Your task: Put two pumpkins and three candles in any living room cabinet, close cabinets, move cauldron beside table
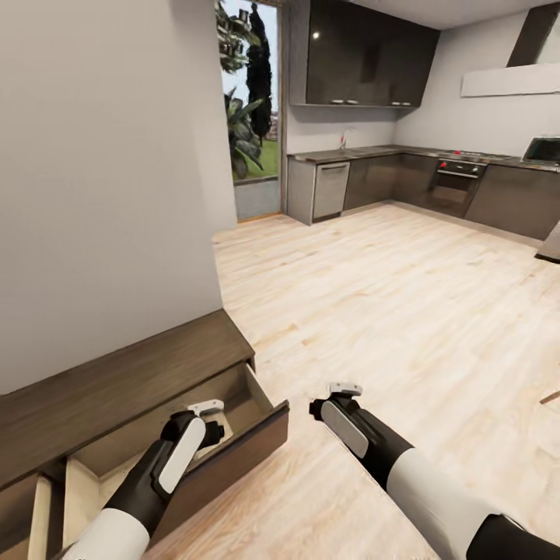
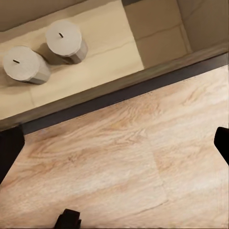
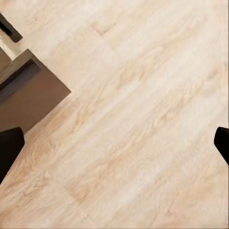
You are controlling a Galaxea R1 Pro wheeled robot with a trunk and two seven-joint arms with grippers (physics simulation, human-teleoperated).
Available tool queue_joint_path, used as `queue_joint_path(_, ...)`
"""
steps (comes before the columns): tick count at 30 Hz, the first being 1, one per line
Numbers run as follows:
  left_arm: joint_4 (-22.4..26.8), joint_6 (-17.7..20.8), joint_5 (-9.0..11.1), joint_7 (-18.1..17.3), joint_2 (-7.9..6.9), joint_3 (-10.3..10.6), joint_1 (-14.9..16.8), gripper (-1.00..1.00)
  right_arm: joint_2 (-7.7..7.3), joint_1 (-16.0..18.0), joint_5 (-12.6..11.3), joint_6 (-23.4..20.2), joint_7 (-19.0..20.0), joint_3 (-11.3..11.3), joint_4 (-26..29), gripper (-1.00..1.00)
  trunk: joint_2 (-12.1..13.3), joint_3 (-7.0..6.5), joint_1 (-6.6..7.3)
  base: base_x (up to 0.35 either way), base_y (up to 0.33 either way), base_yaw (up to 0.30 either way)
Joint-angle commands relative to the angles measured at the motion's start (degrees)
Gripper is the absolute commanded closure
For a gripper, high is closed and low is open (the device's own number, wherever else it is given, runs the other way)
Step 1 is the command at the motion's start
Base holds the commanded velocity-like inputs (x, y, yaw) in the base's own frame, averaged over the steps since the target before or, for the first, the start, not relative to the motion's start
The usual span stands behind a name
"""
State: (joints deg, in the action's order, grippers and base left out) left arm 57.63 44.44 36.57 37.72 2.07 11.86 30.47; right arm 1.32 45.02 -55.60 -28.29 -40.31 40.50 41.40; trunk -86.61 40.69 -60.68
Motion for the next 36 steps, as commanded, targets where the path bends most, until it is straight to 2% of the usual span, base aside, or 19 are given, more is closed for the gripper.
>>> queue_joint_path(1,-0.70,-0.04,0.55,0.63,-0.03,0.18,0.03,-1.00,-0.36,-0.05,-0.42,0.06,-0.10,0.26,-0.27,-1.00,-0.03,0.00,0.00,0.000,0.000,-0.256)
queue_joint_path(3,-1.15,-0.10,0.54,0.66,-0.04,0.31,0.03,-1.00,-0.56,-0.33,-0.45,0.61,0.15,0.24,-1.34,-1.00,-0.03,-0.11,0.00,0.000,0.000,-0.256)
queue_joint_path(6,-1.63,-0.13,0.61,0.70,-0.10,0.37,0.01,-1.00,-0.67,-0.77,-0.53,4.46,0.22,0.26,-5.41,-1.00,-0.03,-0.26,0.00,0.000,0.000,-0.256)
queue_joint_path(10,-5.22,-0.69,0.32,0.70,0.04,0.56,0.03,-1.00,-0.70,-0.88,-1.13,14.07,1.08,0.28,-13.79,-1.00,-0.03,-0.47,0.00,0.000,0.000,-0.256)
queue_joint_path(13,-8.40,-3.88,-0.65,0.45,0.06,0.75,0.03,-1.00,-0.70,-0.89,-1.27,18.16,4.12,0.28,-17.03,-1.00,-0.03,-0.63,0.00,0.000,0.000,-0.256)
queue_joint_path(16,-10.92,-7.05,-0.88,0.04,0.04,0.78,0.03,-1.00,-0.70,-0.90,-1.34,19.27,5.75,0.28,-18.99,-1.00,-0.03,-0.79,0.00,0.000,0.000,-0.255)
queue_joint_path(24,-13.35,-10.19,-0.86,-0.18,0.46,0.94,0.03,-1.00,-0.70,-0.90,-1.42,19.73,6.12,0.28,-21.63,-1.00,-0.03,-1.21,0.00,0.000,0.000,-0.255)
queue_joint_path(28,-13.31,-12.11,-0.90,-0.19,0.77,5.65,0.03,-1.00,-0.70,-0.90,-1.72,20.21,6.43,0.28,-22.90,-1.00,-0.03,-1.42,0.00,0.000,0.000,-0.255)
queue_joint_path(29,-13.11,-12.20,-0.90,-0.19,0.79,6.21,0.03,-1.00,-0.70,-0.90,-2.02,20.78,6.72,0.28,-23.25,-1.00,-0.03,-1.47,0.00,0.000,0.000,-0.255)
queue_joint_path(31,-12.81,-12.30,-0.89,-0.19,0.89,6.93,0.03,-1.00,-0.71,-0.90,-2.46,22.05,7.33,0.27,-23.99,-1.00,-0.03,-1.58,0.00,0.000,0.000,-0.255)
queue_joint_path(36,-12.47,-12.31,-0.96,-0.19,0.71,7.26,0.06,-1.00,-0.70,-0.90,-2.65,22.69,7.72,0.28,-24.74,-1.00,-0.03,-1.84,0.00,0.000,0.000,-0.255)
